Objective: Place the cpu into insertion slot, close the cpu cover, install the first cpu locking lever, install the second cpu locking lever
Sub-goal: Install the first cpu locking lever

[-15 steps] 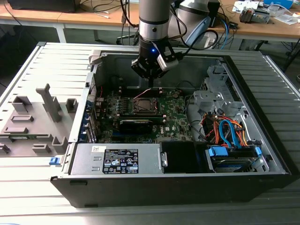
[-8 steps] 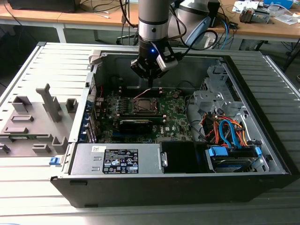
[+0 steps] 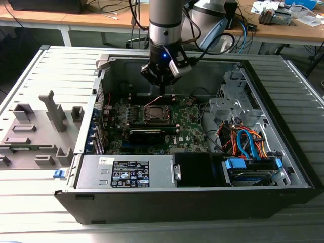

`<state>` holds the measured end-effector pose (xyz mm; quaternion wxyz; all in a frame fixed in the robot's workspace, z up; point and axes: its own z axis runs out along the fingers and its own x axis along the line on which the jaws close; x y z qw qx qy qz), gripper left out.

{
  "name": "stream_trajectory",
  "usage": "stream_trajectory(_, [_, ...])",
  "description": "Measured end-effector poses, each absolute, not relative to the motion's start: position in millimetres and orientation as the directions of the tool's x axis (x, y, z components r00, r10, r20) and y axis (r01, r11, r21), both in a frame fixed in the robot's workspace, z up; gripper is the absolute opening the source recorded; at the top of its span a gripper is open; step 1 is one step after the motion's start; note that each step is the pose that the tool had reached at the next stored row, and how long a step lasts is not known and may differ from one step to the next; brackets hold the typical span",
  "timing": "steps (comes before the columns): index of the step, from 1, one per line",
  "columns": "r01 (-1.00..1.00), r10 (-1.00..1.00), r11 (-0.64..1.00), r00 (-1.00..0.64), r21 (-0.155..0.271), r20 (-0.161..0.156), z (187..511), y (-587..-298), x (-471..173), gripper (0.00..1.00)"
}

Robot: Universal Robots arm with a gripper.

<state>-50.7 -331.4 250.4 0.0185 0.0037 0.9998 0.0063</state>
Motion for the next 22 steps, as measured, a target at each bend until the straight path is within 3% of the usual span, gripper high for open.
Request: stream_trajectory(22, [-0.020, -0.019, 1.000, -0.999, 0.013, -0.037, 243.0, -331.4, -68.2, 0.11])
